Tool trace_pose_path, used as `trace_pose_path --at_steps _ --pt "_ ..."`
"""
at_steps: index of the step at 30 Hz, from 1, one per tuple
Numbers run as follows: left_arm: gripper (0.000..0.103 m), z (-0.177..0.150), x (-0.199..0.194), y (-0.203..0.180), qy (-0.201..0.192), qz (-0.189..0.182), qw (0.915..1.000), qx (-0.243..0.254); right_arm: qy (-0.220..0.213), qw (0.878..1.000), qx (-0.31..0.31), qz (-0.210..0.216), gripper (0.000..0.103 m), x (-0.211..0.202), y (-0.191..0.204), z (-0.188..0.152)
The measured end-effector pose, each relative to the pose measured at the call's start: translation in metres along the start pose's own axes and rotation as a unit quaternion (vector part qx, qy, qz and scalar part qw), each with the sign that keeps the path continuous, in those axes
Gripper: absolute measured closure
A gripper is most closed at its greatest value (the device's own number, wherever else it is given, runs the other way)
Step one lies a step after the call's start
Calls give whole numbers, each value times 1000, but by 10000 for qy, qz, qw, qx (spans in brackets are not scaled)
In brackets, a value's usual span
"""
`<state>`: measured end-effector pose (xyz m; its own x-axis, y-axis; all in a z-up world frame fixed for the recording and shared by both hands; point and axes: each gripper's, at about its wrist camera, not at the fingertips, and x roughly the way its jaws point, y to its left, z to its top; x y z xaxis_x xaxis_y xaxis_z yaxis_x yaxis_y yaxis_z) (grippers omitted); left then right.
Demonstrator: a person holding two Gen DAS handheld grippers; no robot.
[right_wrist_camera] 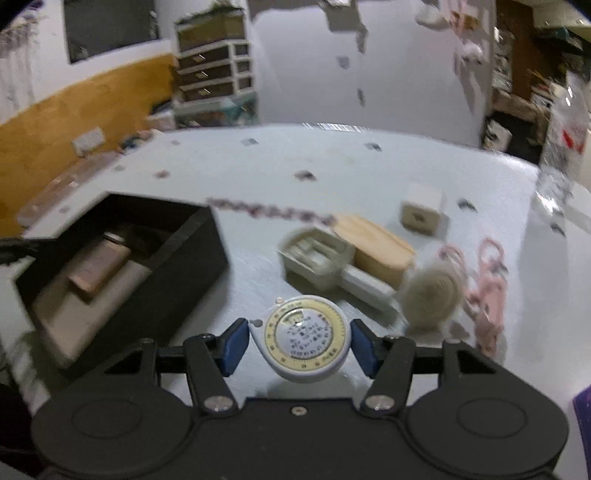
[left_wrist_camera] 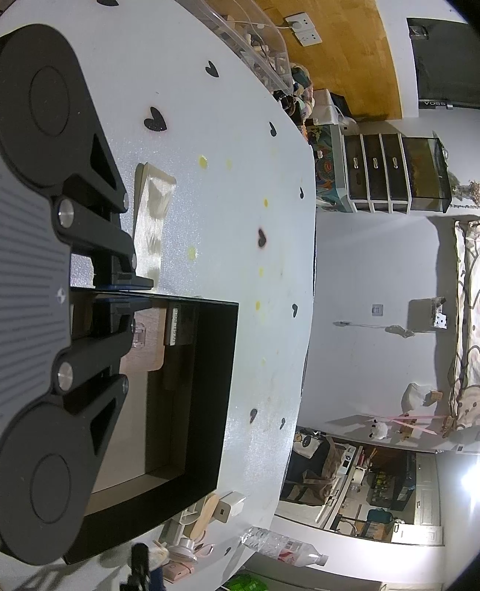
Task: Organize rigid objects
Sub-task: 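Grasp the round tape measure with the right gripper, then carry the tape measure into the black box and lower it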
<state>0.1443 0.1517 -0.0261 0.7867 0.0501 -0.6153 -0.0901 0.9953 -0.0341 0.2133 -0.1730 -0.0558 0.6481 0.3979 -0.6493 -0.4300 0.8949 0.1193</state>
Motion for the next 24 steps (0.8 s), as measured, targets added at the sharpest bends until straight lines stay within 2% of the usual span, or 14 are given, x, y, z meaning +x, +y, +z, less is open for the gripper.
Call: trace_pose_path --at_steps 4,8,15,19,23,24 --pt "100 0 0 0 -6 -4 10000 -12 -252 9982 -51 541 42 -18 20 19" --pt "100 1 1 1 -9 -26 10000 -33 -131 9921 -327 1205 42 -14 52 39" --pt "100 2 4 1 -3 -80 9999 -83 840 9750 -609 1966 42 32 113 59" --pt "100 2 5 4 16 -145 9999 -69 1425 9657 -306 2150 42 64 136 62" --pt "100 3 6 7 45 -228 9997 -82 1732 9585 -229 2254 41 83 152 60" --pt "100 3 6 8 45 -245 9997 -83 1829 9554 -178 2313 37 86 152 59"
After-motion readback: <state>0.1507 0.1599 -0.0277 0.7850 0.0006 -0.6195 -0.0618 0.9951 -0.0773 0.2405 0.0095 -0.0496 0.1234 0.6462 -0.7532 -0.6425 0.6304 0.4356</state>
